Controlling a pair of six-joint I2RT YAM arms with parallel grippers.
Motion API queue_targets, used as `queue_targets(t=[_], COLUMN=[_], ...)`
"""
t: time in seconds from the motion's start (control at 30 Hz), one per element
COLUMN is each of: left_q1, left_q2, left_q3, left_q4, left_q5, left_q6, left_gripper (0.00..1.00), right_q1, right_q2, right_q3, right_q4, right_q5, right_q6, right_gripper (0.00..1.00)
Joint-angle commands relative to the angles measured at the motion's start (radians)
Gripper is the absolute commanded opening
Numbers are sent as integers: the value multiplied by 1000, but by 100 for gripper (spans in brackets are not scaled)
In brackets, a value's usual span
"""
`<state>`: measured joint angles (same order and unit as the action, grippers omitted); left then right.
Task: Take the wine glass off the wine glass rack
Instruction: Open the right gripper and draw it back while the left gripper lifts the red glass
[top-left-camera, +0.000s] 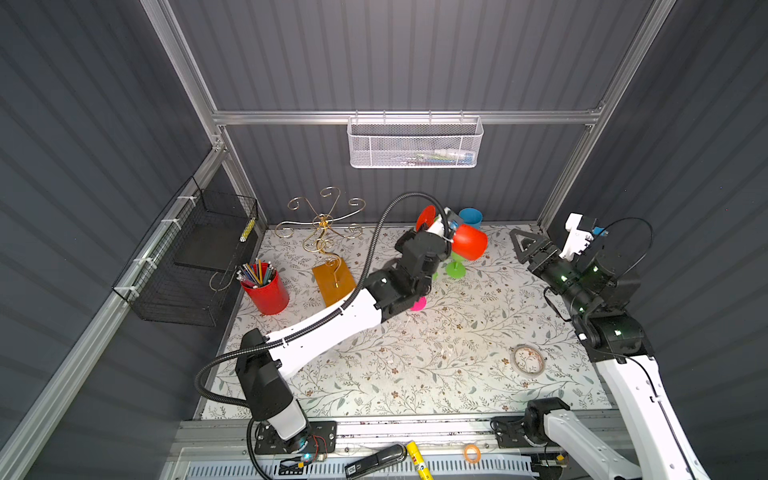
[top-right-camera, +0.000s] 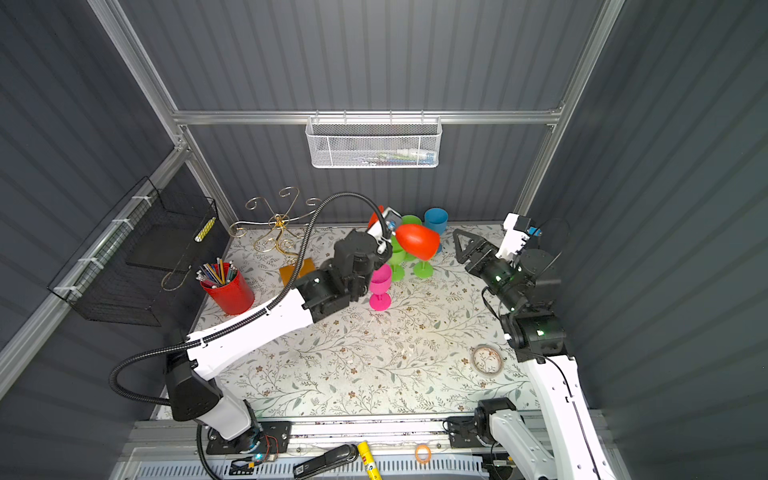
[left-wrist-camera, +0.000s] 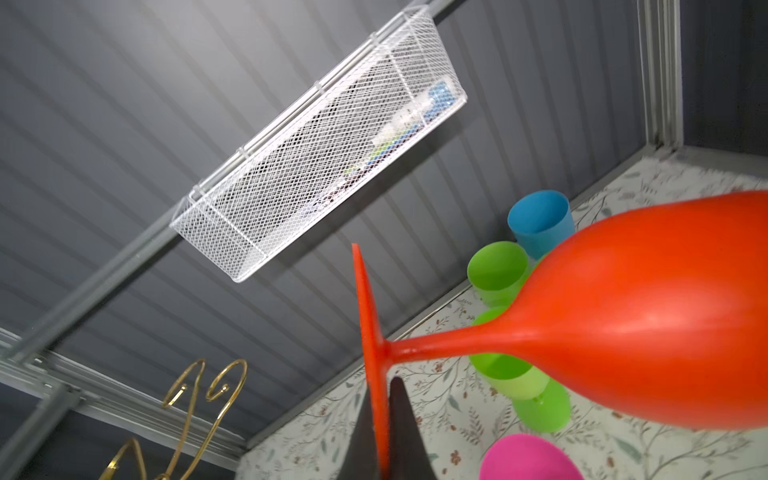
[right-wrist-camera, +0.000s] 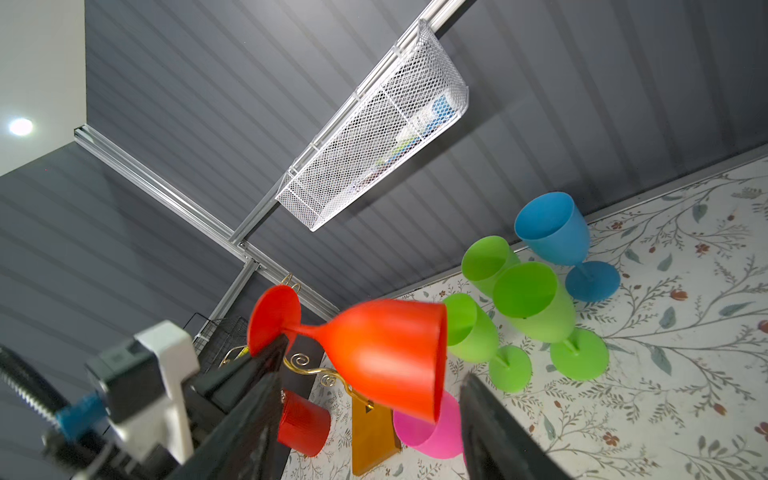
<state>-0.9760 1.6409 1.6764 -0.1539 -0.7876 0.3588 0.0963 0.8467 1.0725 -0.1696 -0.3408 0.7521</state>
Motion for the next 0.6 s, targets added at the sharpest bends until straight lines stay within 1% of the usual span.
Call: queue_targets(t=[0.0, 0.2, 0.33, 0.5, 0.57], left_q1=[55, 131, 193, 247, 263], left_q2=[11, 79, 92, 116, 116], left_q3=[134, 271, 295, 314, 305], left_q4=[-301, -477, -505, -532, -525], left_q5=[148, 381, 550, 730, 783], left_q6=[-308, -489, -578, -646, -669], left_gripper=[0, 0, 0, 0, 0], right_q1=[-13, -23, -24, -24, -24], right_q2=[-21, -34, -23, 4, 22], right_q3=[-20, -31, -31, -19, -7], right_q4=[47, 80, 104, 148, 148], right_q5=[-100, -186, -227, -284, -299], right_q6=[-6, -46, -48, -56, -69], right_gripper=[69, 69, 69, 67, 65])
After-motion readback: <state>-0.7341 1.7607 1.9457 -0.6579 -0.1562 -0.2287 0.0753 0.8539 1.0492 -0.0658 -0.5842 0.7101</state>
